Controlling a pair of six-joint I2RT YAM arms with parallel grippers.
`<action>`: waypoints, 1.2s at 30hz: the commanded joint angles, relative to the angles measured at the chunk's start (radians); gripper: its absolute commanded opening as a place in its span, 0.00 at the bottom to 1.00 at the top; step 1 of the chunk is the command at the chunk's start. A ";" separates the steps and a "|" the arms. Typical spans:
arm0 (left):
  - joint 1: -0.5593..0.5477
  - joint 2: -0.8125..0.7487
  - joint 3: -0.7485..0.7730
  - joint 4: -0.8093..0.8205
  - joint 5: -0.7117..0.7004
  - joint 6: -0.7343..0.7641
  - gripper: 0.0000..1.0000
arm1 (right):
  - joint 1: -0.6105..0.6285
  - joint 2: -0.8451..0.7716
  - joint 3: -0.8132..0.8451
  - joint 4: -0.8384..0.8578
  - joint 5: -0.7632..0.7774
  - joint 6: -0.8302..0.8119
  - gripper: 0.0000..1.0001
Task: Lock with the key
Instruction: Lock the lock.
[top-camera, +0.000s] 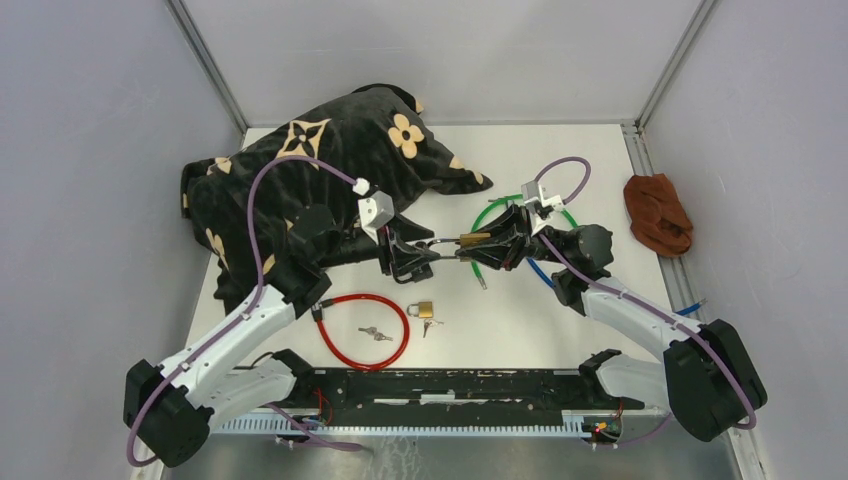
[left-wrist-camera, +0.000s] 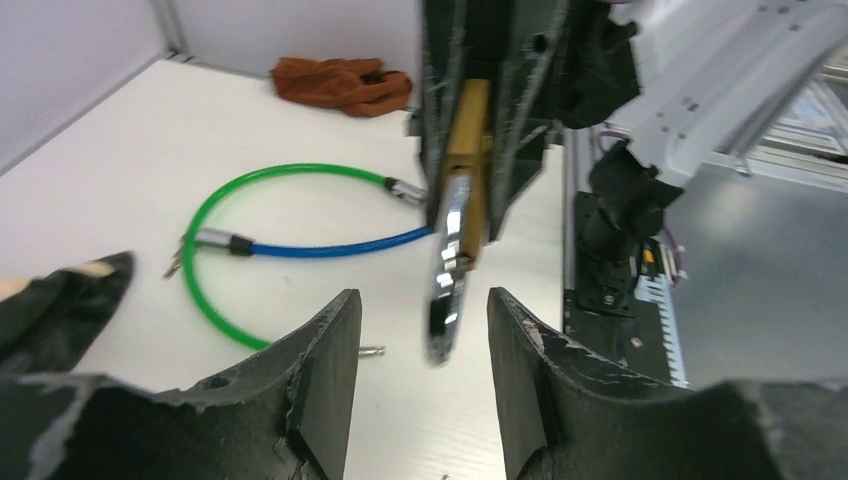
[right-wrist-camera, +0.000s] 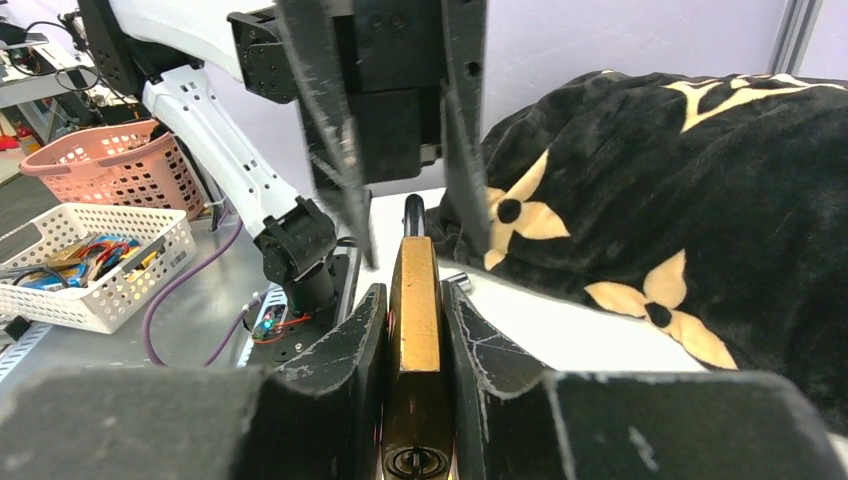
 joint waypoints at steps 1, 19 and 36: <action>0.082 -0.023 0.024 -0.017 0.027 -0.065 0.55 | -0.004 -0.037 0.059 0.081 0.022 0.008 0.00; 0.071 0.011 -0.046 0.203 0.087 -0.192 0.02 | -0.003 -0.024 0.075 0.110 0.023 0.034 0.00; -0.084 0.088 -0.051 0.358 0.038 -0.214 0.02 | 0.010 0.021 0.074 0.179 0.053 0.035 0.00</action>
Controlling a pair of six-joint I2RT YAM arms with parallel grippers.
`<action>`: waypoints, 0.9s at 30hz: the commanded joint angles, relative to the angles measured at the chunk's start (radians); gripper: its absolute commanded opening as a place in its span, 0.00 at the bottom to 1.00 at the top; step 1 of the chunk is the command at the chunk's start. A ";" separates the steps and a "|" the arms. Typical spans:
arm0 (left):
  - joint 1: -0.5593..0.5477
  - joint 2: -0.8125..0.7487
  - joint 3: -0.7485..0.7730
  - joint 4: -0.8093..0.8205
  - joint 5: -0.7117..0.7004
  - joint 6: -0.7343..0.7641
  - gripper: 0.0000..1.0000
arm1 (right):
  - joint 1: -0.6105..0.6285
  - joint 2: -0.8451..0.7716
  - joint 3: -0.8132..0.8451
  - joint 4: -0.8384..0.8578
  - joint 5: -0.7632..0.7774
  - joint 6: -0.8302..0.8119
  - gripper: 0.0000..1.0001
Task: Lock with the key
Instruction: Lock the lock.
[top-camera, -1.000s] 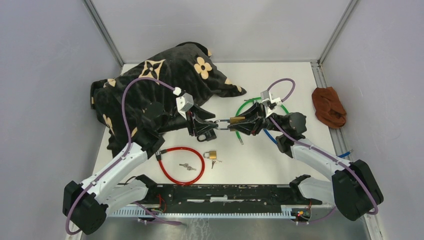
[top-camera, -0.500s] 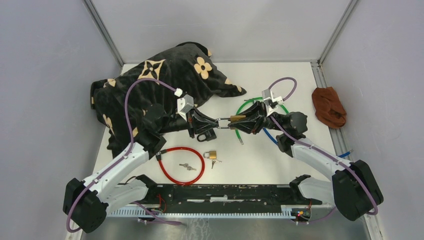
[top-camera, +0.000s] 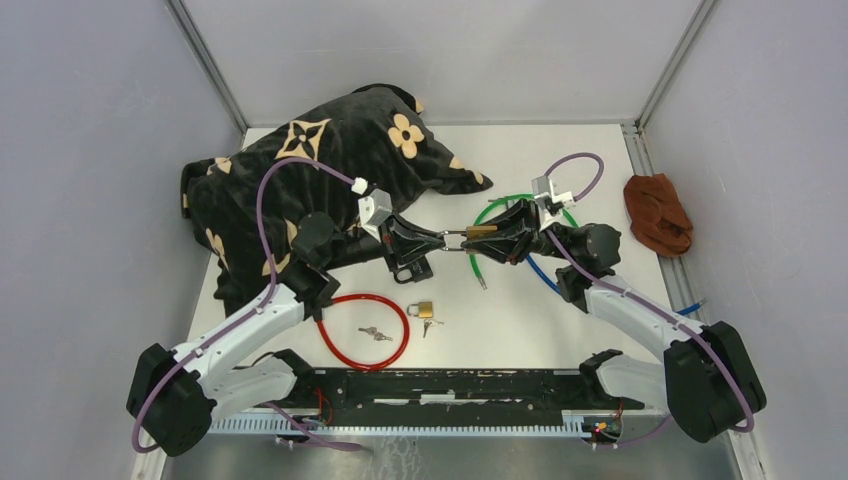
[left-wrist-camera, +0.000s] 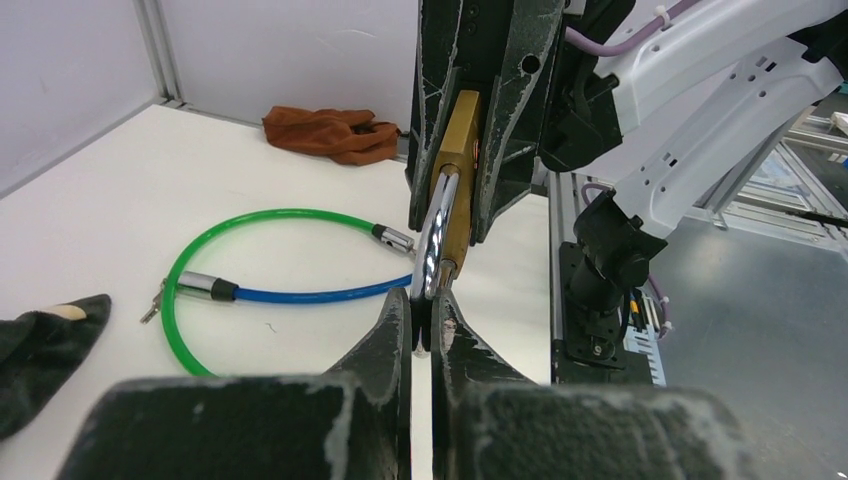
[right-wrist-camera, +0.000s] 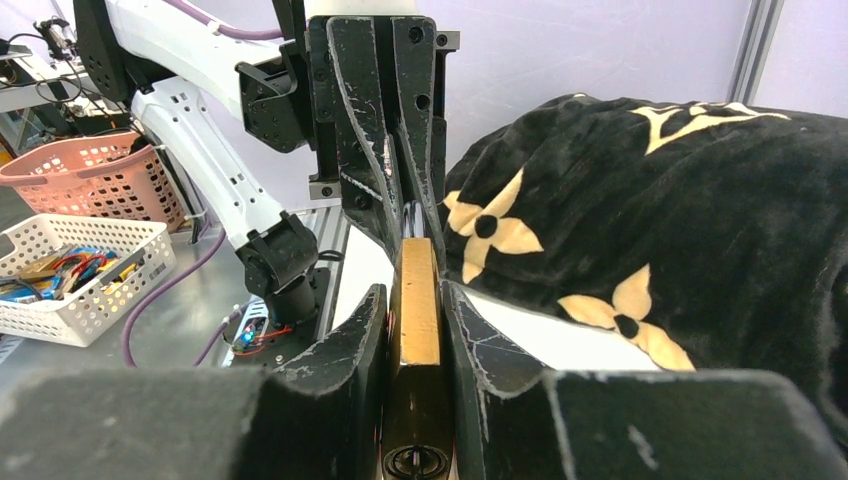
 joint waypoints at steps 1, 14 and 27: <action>-0.100 0.042 0.023 0.098 0.046 -0.048 0.02 | 0.046 0.038 0.065 0.169 0.058 0.029 0.00; -0.197 0.087 0.024 0.118 -0.033 0.032 0.02 | 0.058 0.078 0.053 0.109 0.125 -0.058 0.00; -0.234 0.143 0.066 0.169 0.141 -0.056 0.02 | 0.079 0.165 0.111 0.152 0.086 -0.042 0.00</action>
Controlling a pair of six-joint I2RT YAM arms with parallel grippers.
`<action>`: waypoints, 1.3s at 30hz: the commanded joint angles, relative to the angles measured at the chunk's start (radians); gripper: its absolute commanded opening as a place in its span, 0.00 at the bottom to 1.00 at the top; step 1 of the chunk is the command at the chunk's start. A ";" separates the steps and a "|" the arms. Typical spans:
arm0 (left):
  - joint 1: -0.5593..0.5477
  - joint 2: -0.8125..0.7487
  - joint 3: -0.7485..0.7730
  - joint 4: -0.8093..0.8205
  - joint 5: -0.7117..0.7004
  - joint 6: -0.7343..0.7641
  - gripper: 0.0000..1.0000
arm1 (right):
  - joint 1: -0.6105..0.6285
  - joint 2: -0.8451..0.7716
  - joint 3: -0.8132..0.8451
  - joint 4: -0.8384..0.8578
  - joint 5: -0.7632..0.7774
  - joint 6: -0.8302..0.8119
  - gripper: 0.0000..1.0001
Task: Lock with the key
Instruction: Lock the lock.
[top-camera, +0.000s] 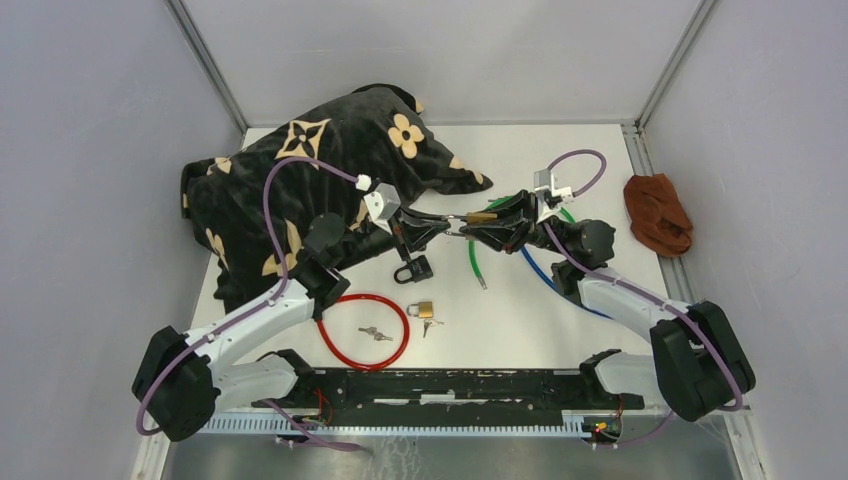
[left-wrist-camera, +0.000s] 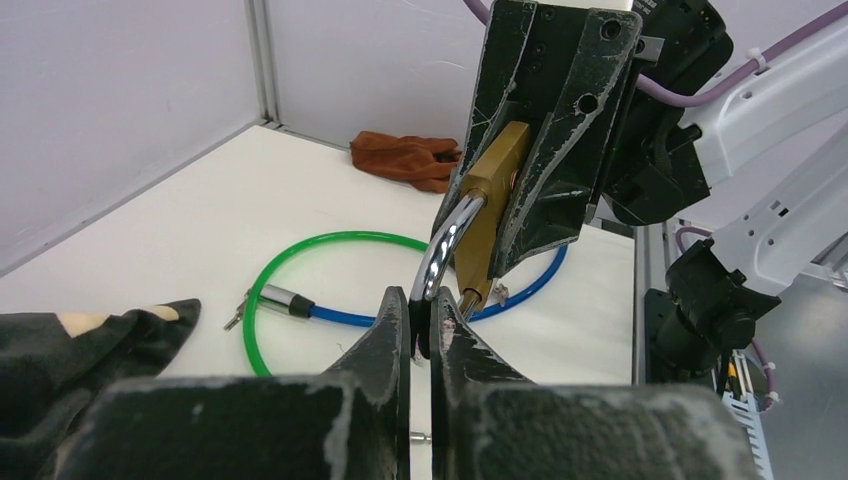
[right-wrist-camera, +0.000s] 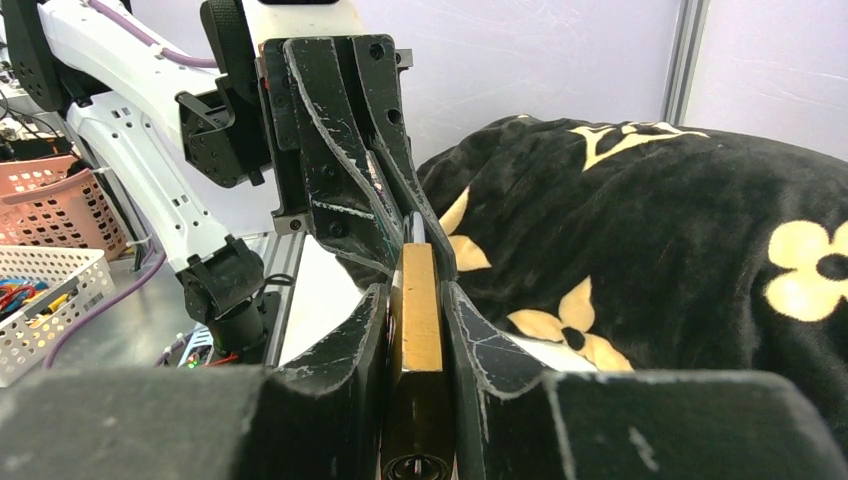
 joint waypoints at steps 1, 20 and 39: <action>-0.174 0.064 0.067 0.064 0.371 -0.113 0.02 | 0.096 0.074 0.106 0.055 0.010 -0.013 0.00; -0.192 0.024 0.062 0.018 0.360 -0.010 0.02 | 0.123 0.132 0.147 -0.026 -0.021 -0.071 0.00; -0.050 -0.147 -0.041 -0.071 0.188 0.030 0.02 | 0.099 -0.084 0.167 -0.356 -0.026 -0.245 0.03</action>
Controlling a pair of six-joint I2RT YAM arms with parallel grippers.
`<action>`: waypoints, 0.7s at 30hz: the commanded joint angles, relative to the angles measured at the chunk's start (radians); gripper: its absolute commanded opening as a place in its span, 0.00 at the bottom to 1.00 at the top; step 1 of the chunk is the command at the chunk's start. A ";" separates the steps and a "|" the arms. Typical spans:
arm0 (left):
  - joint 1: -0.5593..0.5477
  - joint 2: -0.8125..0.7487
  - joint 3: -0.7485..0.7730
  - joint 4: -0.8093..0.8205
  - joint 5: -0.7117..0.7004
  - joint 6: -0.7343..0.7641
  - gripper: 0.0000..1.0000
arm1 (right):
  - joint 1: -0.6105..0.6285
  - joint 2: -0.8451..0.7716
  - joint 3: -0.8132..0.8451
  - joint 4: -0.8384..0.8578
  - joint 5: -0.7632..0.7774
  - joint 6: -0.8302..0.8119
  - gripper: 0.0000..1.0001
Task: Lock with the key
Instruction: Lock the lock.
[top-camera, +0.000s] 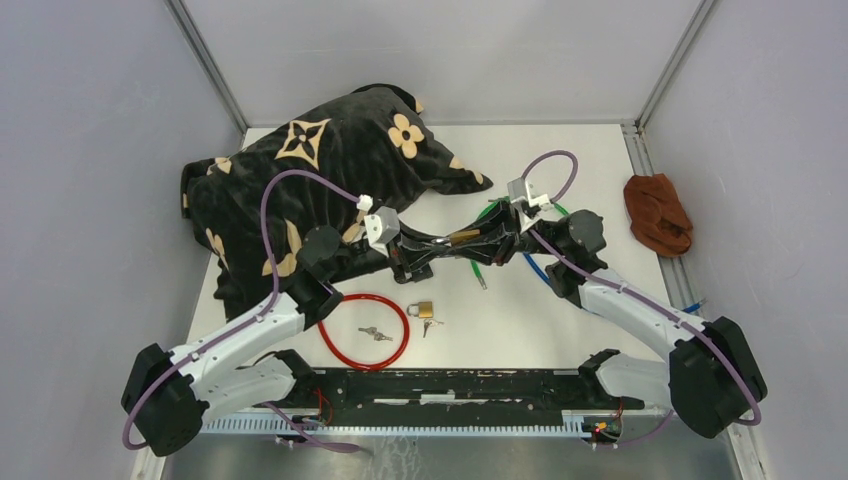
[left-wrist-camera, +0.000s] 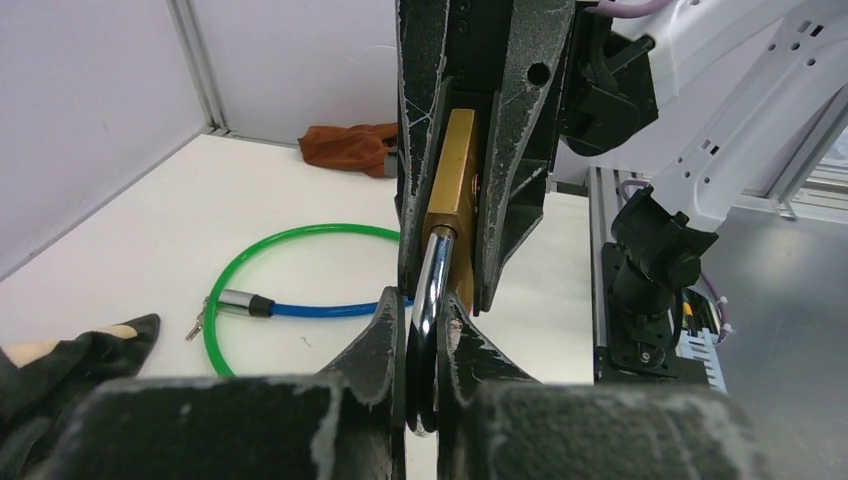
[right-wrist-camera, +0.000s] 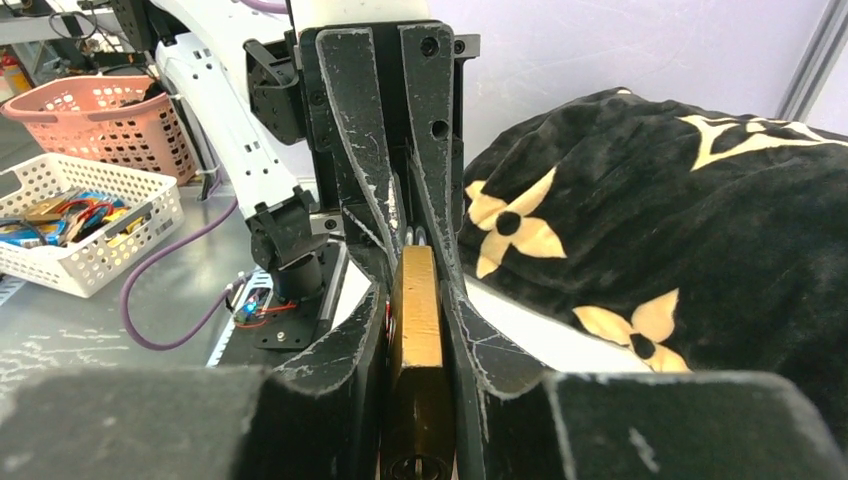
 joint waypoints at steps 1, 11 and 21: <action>0.002 -0.048 -0.002 -0.011 0.112 -0.048 0.02 | -0.010 -0.019 0.093 -0.119 0.047 -0.111 0.15; 0.130 -0.170 -0.118 -0.030 0.083 -0.032 0.02 | -0.118 -0.128 0.275 -1.135 -0.056 -0.719 0.73; 0.138 -0.196 -0.151 -0.047 0.105 -0.004 0.02 | -0.062 -0.047 0.312 -1.212 -0.058 -0.750 0.52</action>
